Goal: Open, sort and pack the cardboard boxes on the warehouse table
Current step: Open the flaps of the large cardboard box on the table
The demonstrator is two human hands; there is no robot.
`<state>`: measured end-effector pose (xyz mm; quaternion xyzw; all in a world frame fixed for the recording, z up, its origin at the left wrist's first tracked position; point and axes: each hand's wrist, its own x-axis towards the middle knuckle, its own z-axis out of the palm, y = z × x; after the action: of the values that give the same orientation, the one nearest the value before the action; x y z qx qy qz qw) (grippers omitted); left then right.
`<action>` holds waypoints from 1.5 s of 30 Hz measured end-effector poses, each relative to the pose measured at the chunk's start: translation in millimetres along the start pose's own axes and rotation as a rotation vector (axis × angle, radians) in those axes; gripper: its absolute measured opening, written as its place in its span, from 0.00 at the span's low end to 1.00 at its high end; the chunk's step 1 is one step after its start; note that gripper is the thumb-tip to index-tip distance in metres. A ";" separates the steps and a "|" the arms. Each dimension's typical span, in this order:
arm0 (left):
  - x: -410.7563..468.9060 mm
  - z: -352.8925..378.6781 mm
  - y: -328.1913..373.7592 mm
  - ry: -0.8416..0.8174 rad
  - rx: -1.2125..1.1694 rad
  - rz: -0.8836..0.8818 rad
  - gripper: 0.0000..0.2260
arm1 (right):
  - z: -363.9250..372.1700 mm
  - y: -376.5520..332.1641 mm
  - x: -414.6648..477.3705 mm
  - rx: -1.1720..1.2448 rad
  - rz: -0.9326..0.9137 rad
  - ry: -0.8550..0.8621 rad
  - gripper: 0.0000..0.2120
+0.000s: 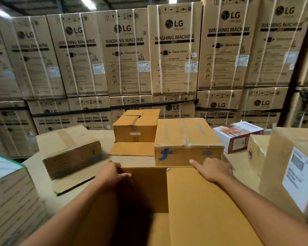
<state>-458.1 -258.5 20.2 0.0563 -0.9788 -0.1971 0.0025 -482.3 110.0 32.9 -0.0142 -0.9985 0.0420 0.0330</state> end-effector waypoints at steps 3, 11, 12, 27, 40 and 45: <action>-0.1 0.3 -2.3 -0.002 -0.042 0.010 0.16 | -5.5 8.5 -3.3 0.035 -0.063 -0.056 0.40; 38.1 -7.1 1.6 0.015 0.095 0.047 0.13 | -3.8 14.6 43.0 0.104 -0.046 0.036 0.37; 48.2 -7.7 1.4 0.029 0.108 0.037 0.13 | -2.2 12.0 54.5 0.107 -0.044 0.039 0.36; 115.7 -5.4 -4.4 0.046 0.145 0.009 0.26 | 8.2 -3.9 130.1 0.060 -0.002 0.124 0.28; -70.4 -8.8 -21.1 -0.116 0.205 0.041 0.34 | -3.0 -3.6 -74.2 0.217 -0.063 0.001 0.34; -169.8 -9.2 -35.1 -0.115 0.174 0.069 0.30 | -9.6 -2.6 -170.4 0.170 -0.047 0.027 0.32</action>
<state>-285.3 -275.3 18.1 0.0112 -0.9921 -0.1139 -0.0516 -311.7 102.9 31.6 0.0115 -0.9908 0.1258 0.0486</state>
